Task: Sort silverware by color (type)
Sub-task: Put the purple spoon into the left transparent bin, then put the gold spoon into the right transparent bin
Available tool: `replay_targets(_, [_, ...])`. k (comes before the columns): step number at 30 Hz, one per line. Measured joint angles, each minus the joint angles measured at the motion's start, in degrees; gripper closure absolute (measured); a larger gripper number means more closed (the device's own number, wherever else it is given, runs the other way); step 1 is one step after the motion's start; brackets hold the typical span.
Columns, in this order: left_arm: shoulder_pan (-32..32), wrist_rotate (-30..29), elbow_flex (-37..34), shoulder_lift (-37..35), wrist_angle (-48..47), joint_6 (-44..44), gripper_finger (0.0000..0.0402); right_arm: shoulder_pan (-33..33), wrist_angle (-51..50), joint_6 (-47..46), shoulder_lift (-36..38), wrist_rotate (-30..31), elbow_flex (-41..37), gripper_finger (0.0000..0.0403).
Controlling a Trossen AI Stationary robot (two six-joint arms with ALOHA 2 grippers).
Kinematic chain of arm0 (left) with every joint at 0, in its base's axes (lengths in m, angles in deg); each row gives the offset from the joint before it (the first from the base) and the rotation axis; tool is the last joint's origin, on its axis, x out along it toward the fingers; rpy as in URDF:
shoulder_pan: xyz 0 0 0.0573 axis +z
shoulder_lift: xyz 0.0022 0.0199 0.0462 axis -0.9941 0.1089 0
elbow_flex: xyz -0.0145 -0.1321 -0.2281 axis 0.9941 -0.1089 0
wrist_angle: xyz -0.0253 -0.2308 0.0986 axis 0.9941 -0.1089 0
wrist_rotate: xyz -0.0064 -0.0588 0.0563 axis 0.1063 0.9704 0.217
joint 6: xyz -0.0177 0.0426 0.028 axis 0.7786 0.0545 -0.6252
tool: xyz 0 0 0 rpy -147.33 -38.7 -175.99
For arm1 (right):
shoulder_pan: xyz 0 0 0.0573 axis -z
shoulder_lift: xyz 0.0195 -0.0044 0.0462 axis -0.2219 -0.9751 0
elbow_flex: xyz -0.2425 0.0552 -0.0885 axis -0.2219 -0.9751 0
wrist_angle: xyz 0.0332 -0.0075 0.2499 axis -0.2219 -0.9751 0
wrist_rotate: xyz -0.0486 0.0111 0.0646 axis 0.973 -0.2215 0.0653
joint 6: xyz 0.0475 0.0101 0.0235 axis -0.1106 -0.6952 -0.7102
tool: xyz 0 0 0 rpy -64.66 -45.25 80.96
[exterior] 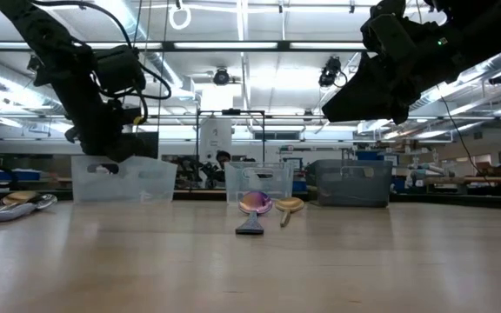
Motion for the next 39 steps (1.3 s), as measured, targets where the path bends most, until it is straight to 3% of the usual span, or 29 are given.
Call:
replay_targets(9, [0.0, 0.4, 0.4, -0.3, -1.4, -0.1, 0.0243, 0.0, 0.0, 0.0, 0.0, 0.1, 0.0, 0.0263])
replay_targets(17, [-2.3, -2.9, 6.0, -0.7, -9.0, 0.0, 0.023, 0.0, 0.0, 0.0, 0.0, 0.1, 0.0, 0.0263])
replay_targets(25, [-11.1, -12.1, 9.4, -2.0, -14.6, 4.2, 0.023, 0.0, -0.1, 0.2, 0.0, 0.1, 0.0, 0.0263])
replay_targets(39, [-31.2, -12.6, 9.4, -8.2, -24.1, 29.4, 0.023, 0.0, -0.1, 0.2, 0.0, 0.4, 0.0, 0.0263])
